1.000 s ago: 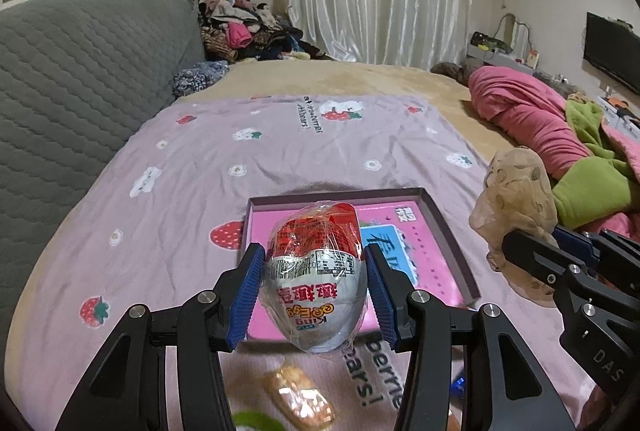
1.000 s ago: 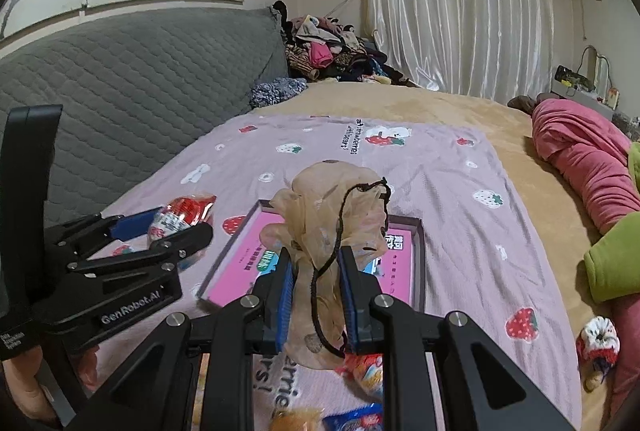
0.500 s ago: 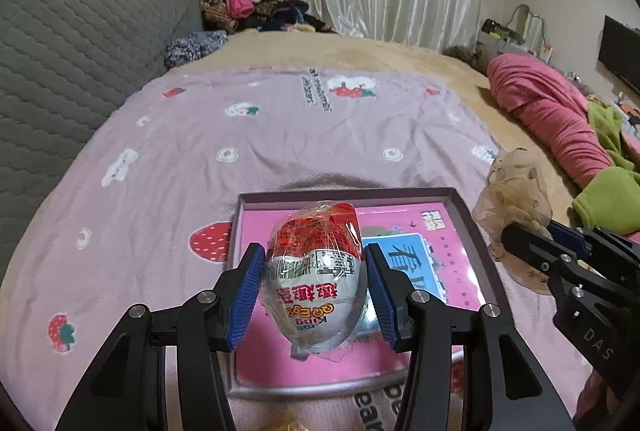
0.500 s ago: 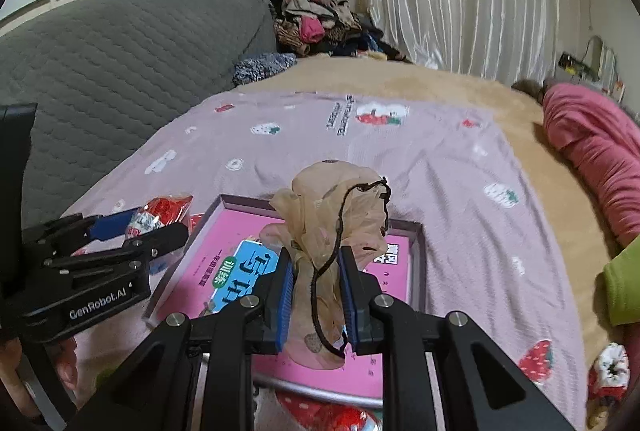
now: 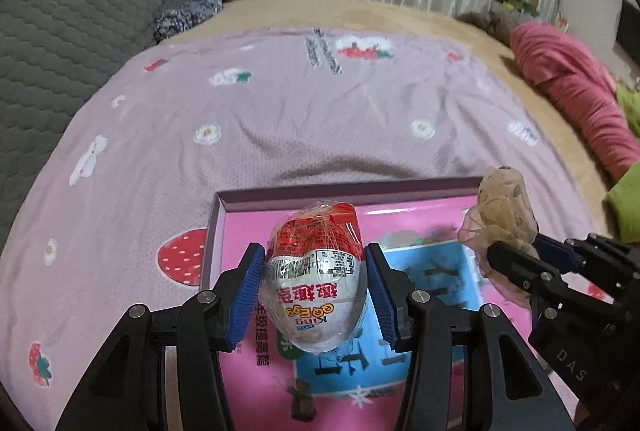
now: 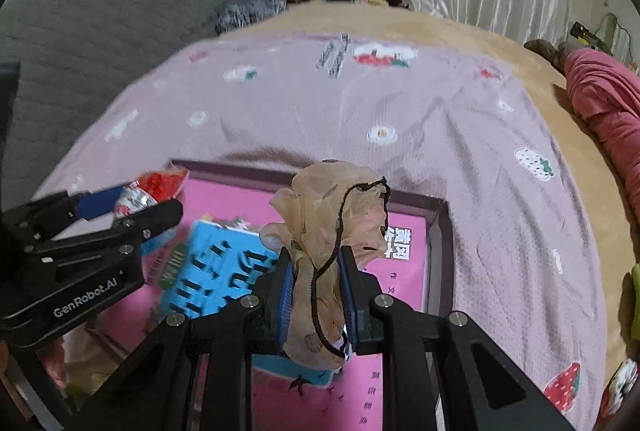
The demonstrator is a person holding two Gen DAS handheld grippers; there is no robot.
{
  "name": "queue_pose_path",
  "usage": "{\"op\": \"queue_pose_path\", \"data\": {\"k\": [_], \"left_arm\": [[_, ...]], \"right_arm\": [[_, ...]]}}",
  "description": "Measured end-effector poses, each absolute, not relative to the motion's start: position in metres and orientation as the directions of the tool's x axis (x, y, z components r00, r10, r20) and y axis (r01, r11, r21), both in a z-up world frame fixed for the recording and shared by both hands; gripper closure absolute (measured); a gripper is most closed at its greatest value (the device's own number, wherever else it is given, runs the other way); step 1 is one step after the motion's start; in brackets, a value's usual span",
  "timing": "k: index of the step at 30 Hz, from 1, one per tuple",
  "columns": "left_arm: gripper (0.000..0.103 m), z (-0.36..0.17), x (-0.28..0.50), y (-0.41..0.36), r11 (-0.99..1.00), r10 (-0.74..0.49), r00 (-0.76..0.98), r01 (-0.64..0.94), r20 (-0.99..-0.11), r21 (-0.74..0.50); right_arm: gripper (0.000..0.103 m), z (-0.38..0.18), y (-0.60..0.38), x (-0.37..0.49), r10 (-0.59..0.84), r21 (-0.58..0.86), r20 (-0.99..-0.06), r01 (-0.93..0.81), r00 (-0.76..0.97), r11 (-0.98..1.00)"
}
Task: Organize objects
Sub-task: 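Carry the egg and scrunchie with both tools over the pink tray, then open the left tool to drop the egg while the right tool releases the scrunchie in the tray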
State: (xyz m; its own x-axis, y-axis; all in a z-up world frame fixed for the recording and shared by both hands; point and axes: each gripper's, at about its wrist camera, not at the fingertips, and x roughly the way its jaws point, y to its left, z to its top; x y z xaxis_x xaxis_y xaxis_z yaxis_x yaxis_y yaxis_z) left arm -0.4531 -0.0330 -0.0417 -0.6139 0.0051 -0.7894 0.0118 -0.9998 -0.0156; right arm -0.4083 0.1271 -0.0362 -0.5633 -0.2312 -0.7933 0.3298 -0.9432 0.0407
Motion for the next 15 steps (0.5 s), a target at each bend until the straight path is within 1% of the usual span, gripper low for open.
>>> {"op": "queue_pose_path", "data": {"k": [5,10,15], "left_arm": [[0.05,-0.067,-0.472,-0.033,-1.0,-0.002,-0.55,0.017,-0.835,-0.008],[0.05,-0.081,-0.48,-0.036,-1.0,-0.021,-0.536,0.027,-0.844,0.008],[0.049,-0.084,-0.483,-0.036,-1.0,-0.019,-0.531,0.025,-0.847,0.007]], "right_arm": [[0.081,-0.059,0.129,-0.427,-0.229,0.069,-0.836,0.32,-0.498,-0.945],[0.079,-0.071,0.131,-0.43,-0.206,0.055,-0.851,0.307,-0.483,-0.95],[0.079,-0.08,0.134,-0.433,-0.2,0.056,-0.86,0.303,-0.469,-0.951]]}}
